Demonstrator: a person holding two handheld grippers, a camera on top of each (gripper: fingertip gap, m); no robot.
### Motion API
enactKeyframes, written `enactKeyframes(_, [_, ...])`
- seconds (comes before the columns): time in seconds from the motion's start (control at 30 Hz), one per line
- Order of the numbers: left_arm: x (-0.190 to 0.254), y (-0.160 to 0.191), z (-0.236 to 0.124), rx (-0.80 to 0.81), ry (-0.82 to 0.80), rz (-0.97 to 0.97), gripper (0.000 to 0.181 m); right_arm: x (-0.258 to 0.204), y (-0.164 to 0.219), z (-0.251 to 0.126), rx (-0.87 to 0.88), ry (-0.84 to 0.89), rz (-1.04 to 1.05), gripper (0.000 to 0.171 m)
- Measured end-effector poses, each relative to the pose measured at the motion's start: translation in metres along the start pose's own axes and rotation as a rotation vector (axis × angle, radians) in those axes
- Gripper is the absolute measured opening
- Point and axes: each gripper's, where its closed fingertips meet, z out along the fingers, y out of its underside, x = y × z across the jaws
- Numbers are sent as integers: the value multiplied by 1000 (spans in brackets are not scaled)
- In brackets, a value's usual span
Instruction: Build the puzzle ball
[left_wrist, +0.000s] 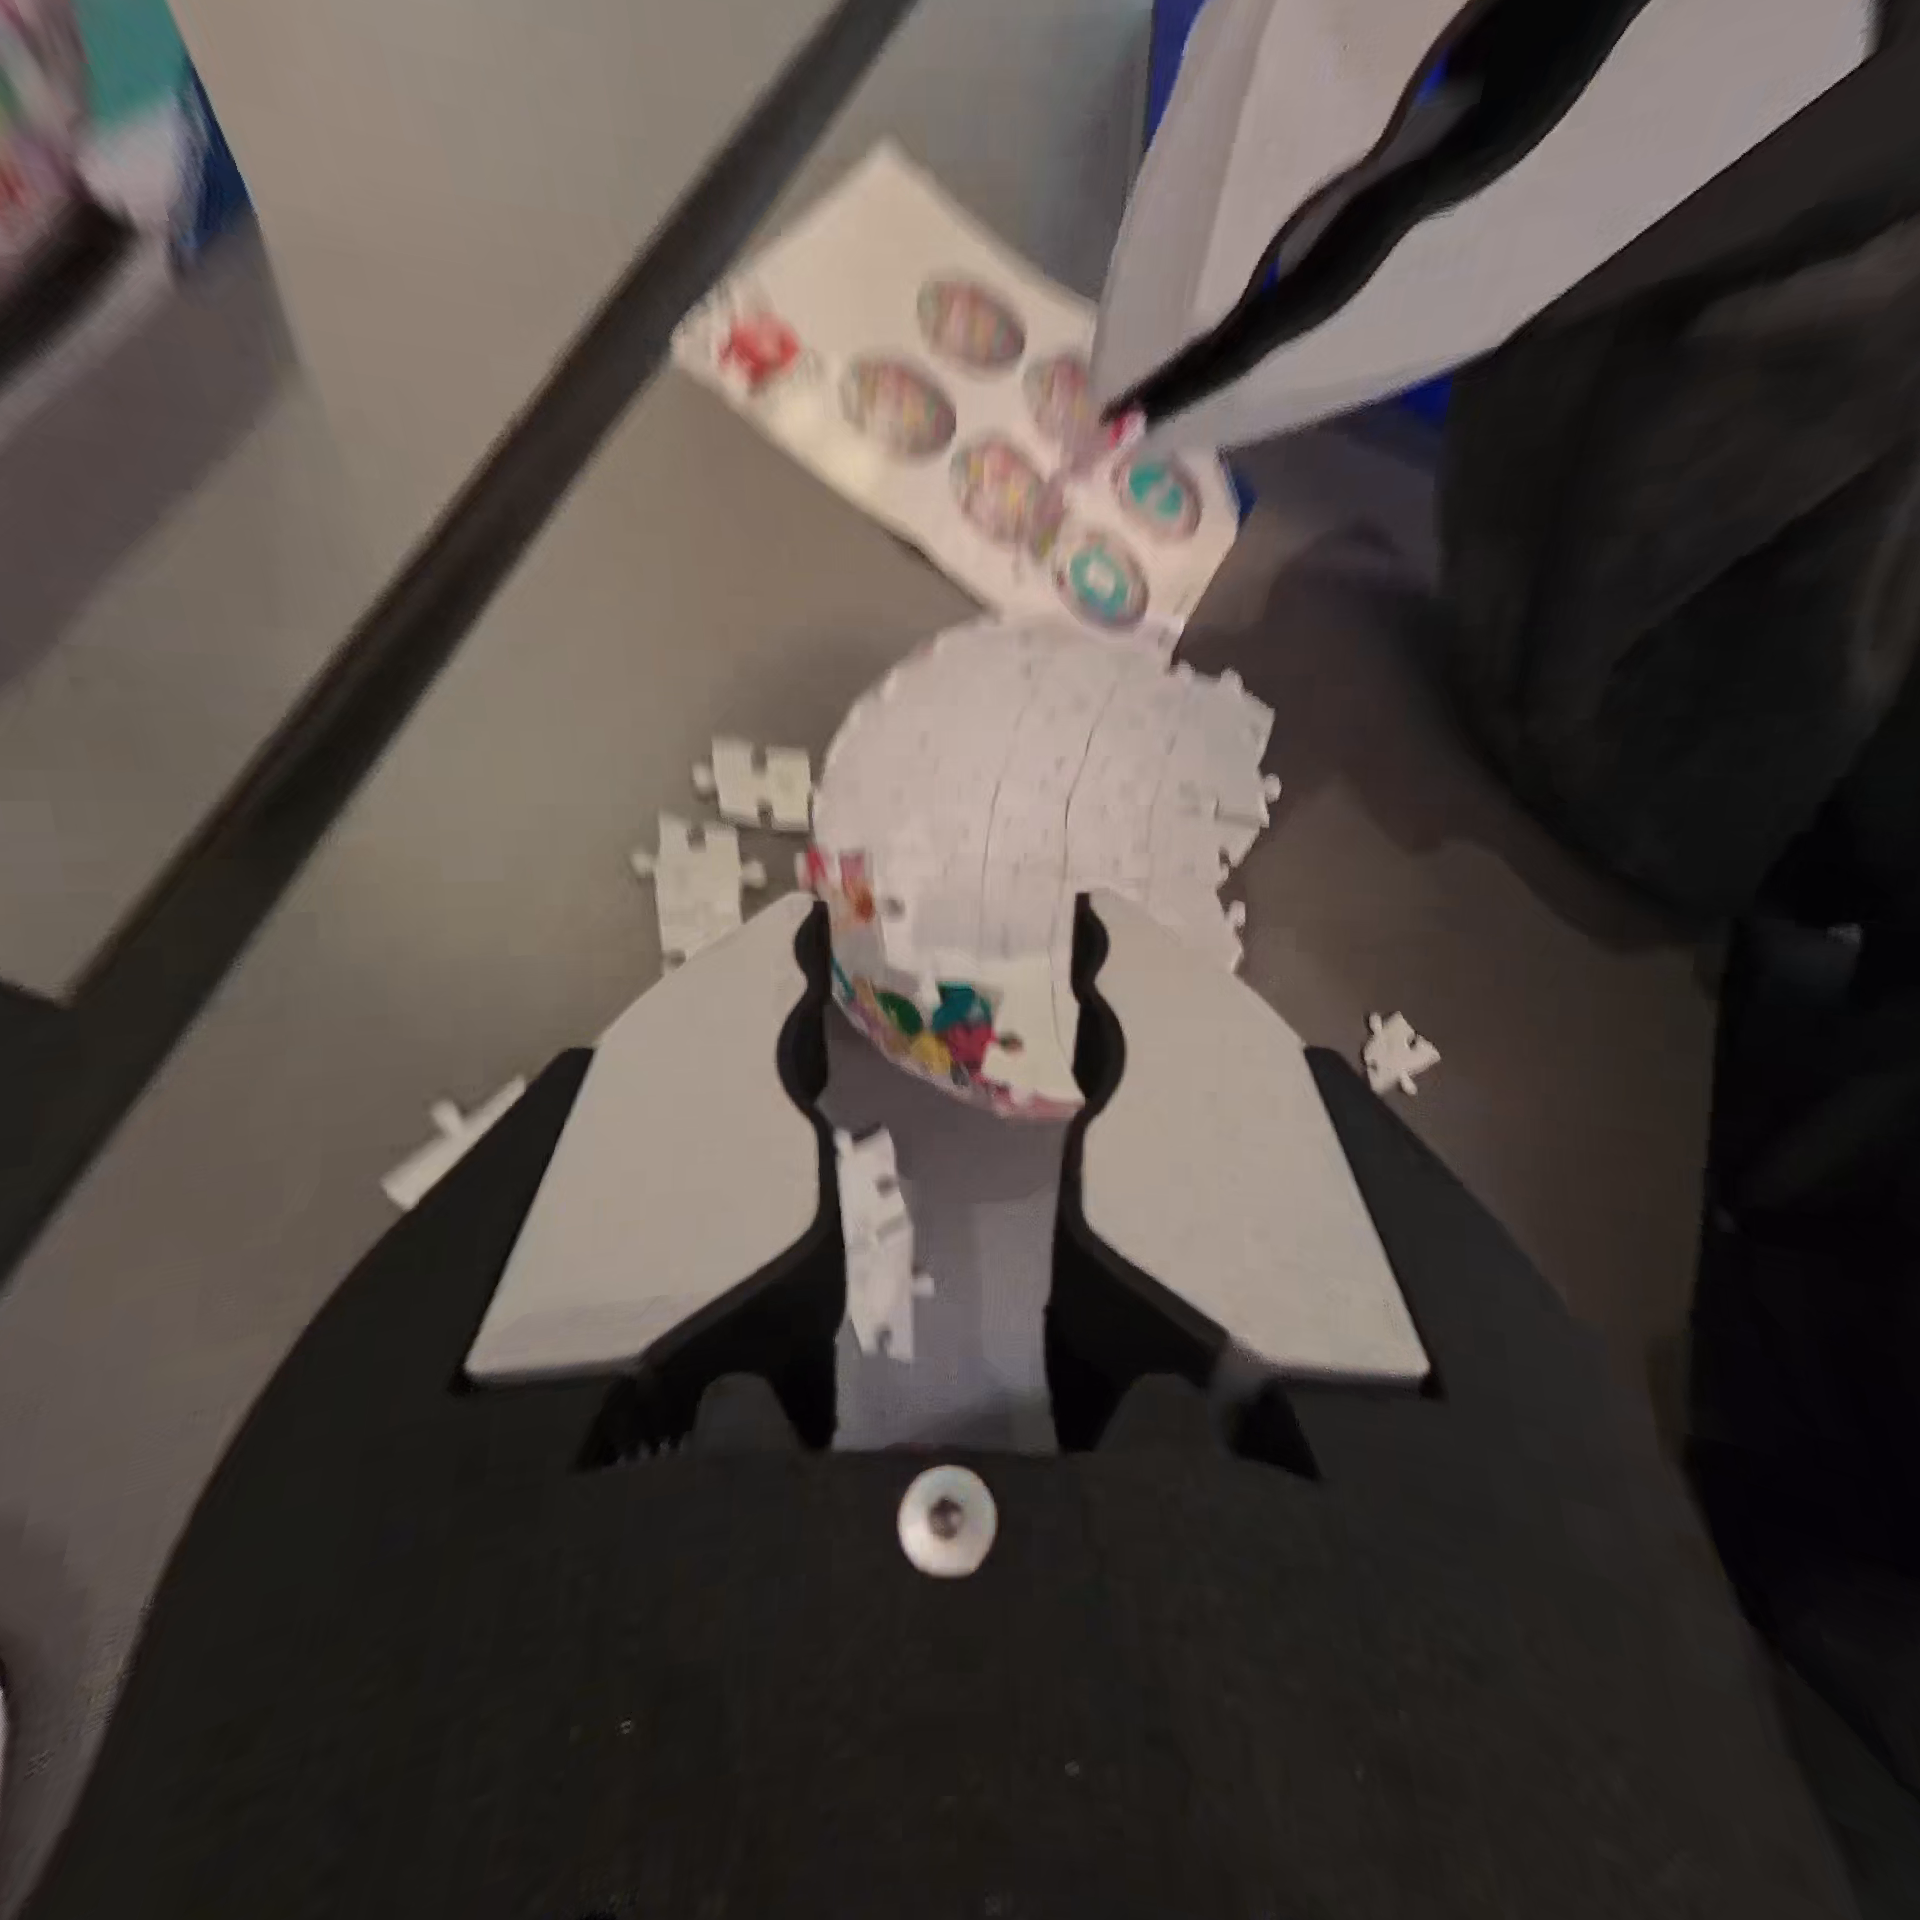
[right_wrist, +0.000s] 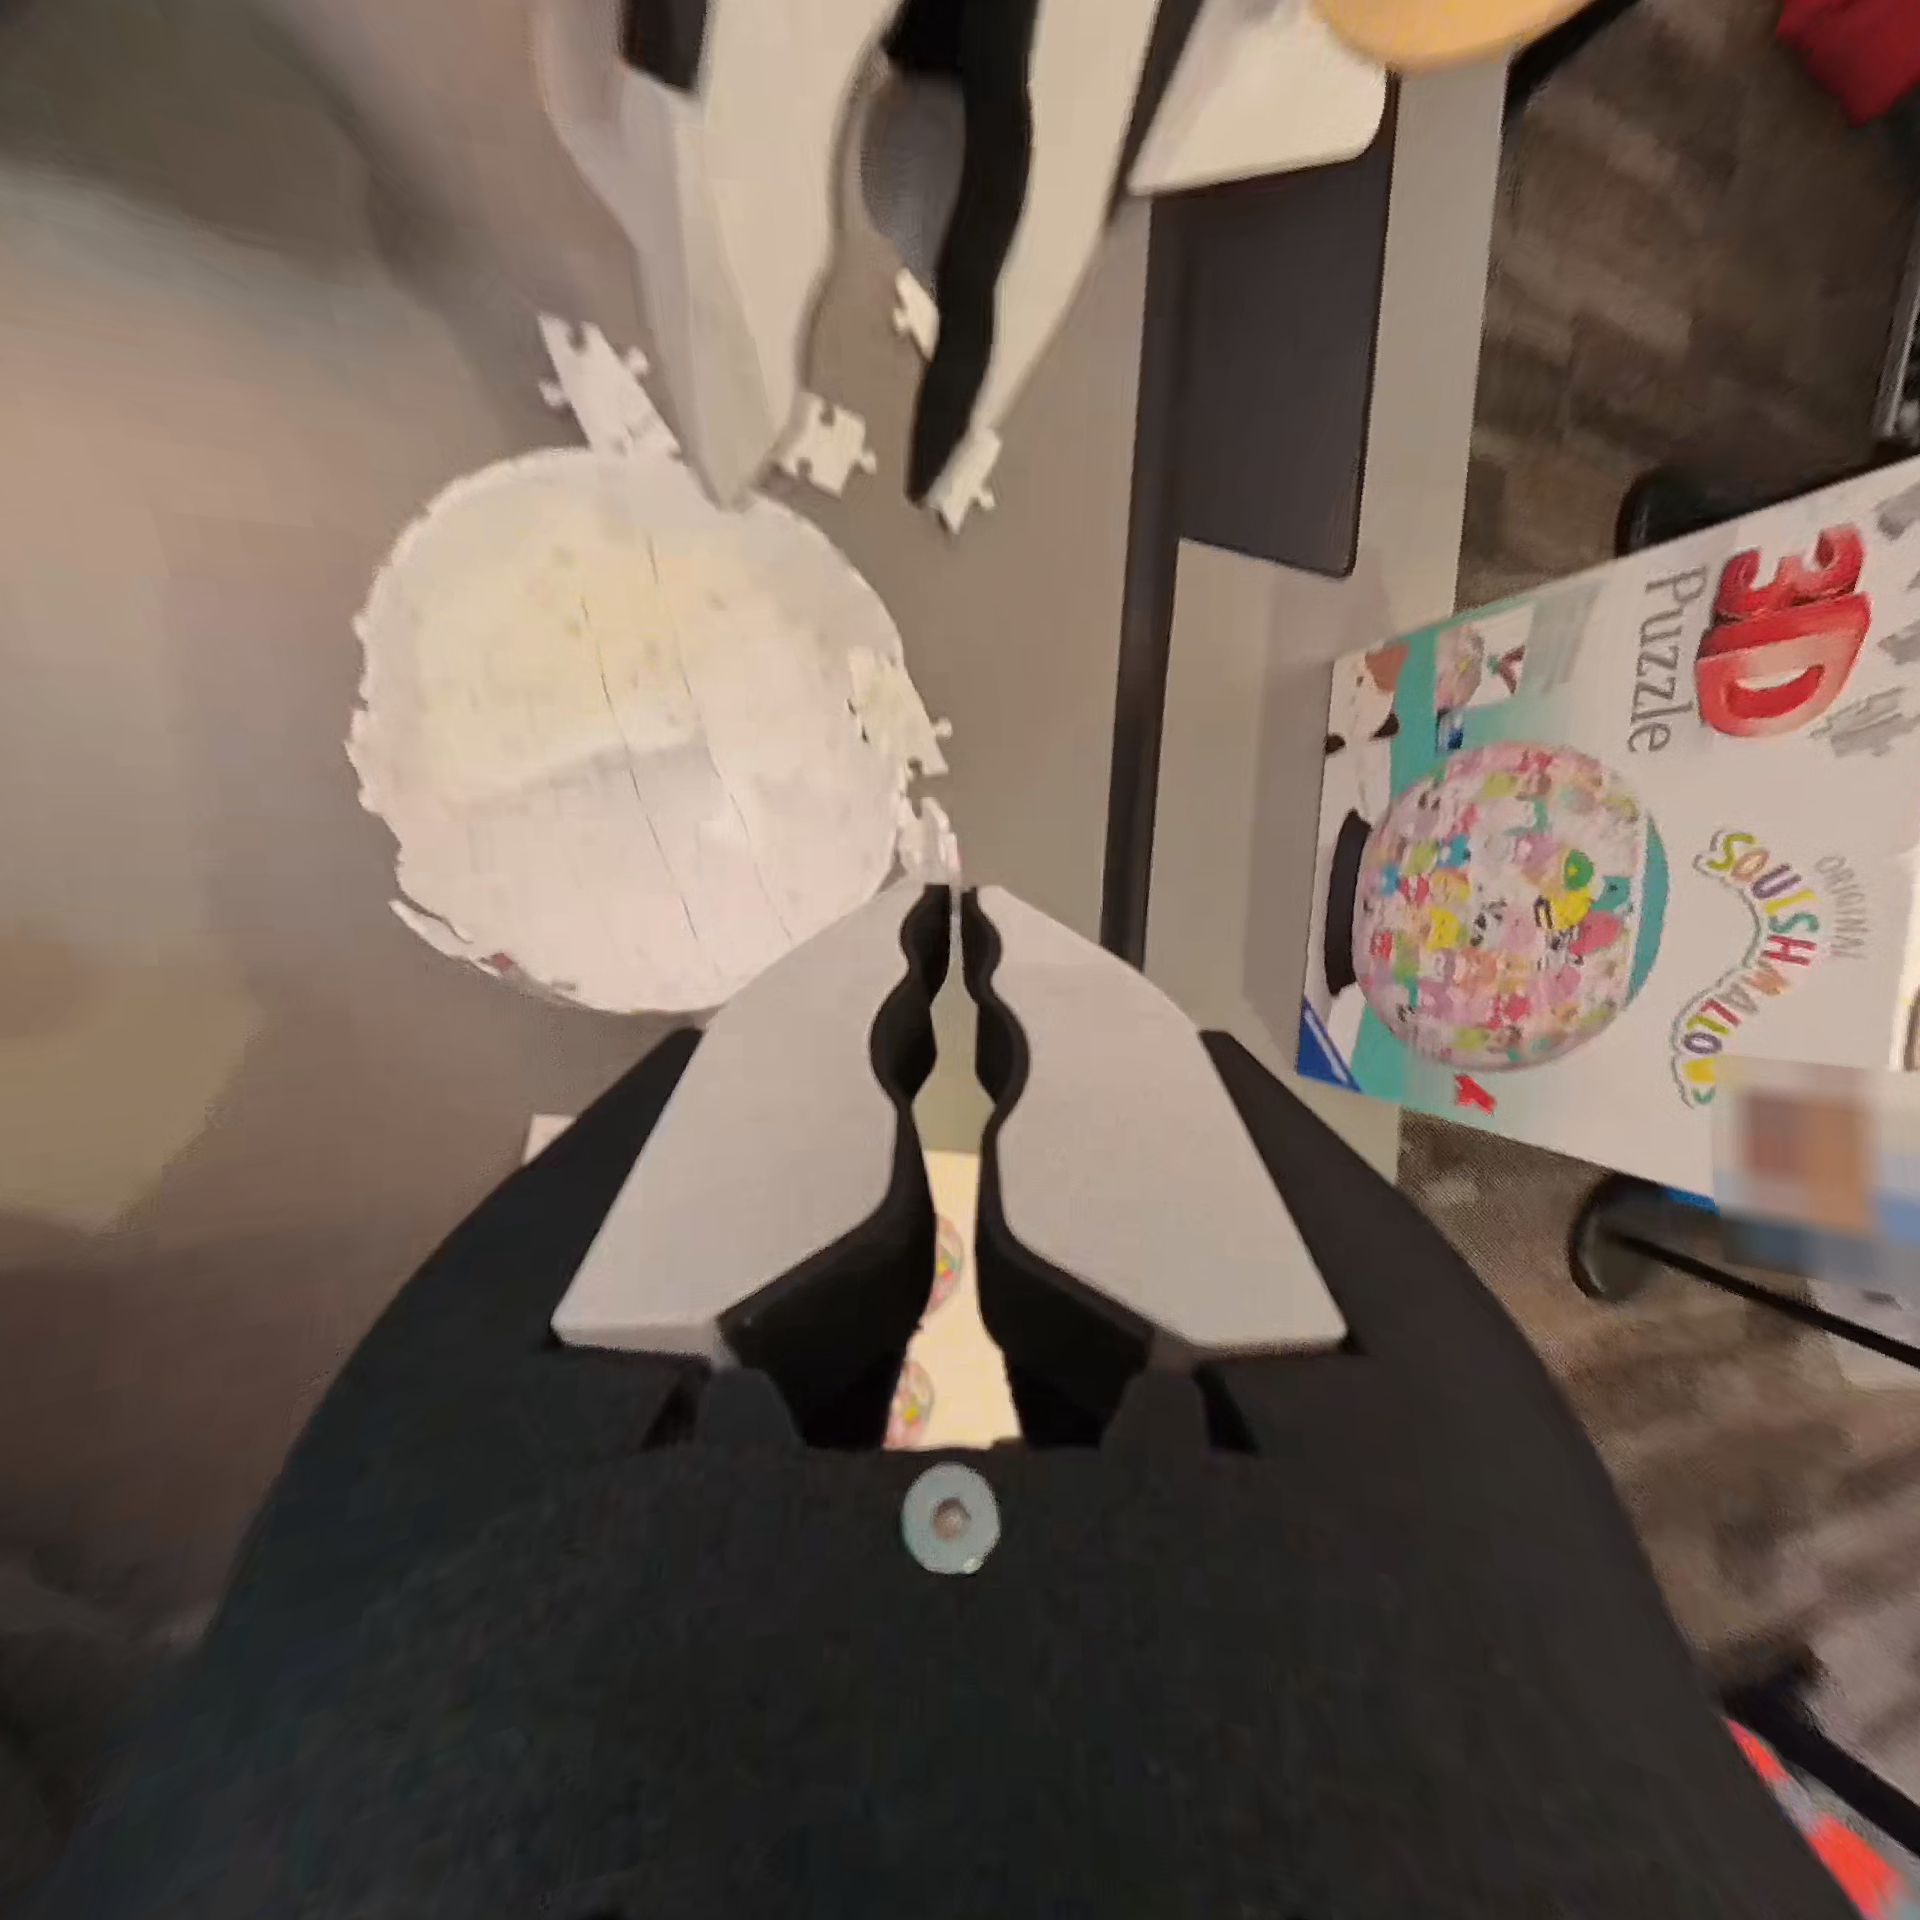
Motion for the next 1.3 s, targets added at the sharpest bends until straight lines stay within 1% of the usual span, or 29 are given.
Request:
enactKeyframes(0.03, [1, 9, 2, -57, -9, -37, 50, 2, 1, 2, -37, 13, -13, 2])
enactKeyframes(0.07, [2, 17, 3, -96, -26, -81, 62, 4, 2, 4, -63, 16, -18, 2])
enactKeyframes(0.1, [4, 22, 5, -116, -46, -131, 68, 5, 1, 5, -81, 13, -19, 2])
enactKeyframes(0.13, [6, 24, 7, -114, -65, -185, 67, 8, 2, 6, -92, 15, -17, 2])
enactKeyframes(0.2, [14, 24, 8, -54, -84, -288, 64, 15, 4, 6, -108, 28, 0, 2])
enactKeyframes(0.3, [23, 35, 6, -23, -171, -337, 61, 15, 12, 3, -116, 34, 1, 2])
enactKeyframes(0.37, [29, 40, 5, 22, -253, -335, 58, 14, 16, -3, -104, 47, -8, 2])
enactKeyframes(0.43, [39, 36, 6, 126, -352, -255, 47, 15, 17, -9, -94, 55, 4, 2])
enactKeyframes(0.5, [61, 35, 21, 174, -420, -115, 37, 16, 16, -14, -74, 69, -1, 2])
enactKeyframes(0.53, [72, 35, 33, 174, -441, -65, 29, 15, 14, -15, -64, 64, 1, 2])
enactKeyframes(0.57, [81, 34, 43, 187, -463, -36, 26, 13, 13, -16, -60, 59, 0, 2])
enactKeyframes(0.6, [87, 31, 53, 217, -484, -27, 24, 12, 13, -17, -63, 60, -4, 2])
enactKeyframes(0.67, [89, 31, 67, 268, -550, -59, 11, 10, 13, -17, -73, 64, -14, 2])
enactKeyframes(0.77, [87, 36, 83, 297, -604, -102, 3, 5, 13, -17, -79, 55, -21, 2])
enactKeyframes(0.83, [82, 35, 80, 323, -656, -123, 1, 5, 13, -19, -79, 61, -23, 2])
enactKeyframes(0.93, [82, 31, 78, 359, -660, -143, 1, 5, 14, -21, -73, 57, -12, 2])
enactKeyframes(1.1, [76, 37, 83, 326, -680, -150, 0, 6, 18, -25, -75, 61, -4, 2])
enactKeyframes(1.3, [73, 49, 82, 264, -765, -99, 0, 2, 6, -26, -12, 48, -46, 2])
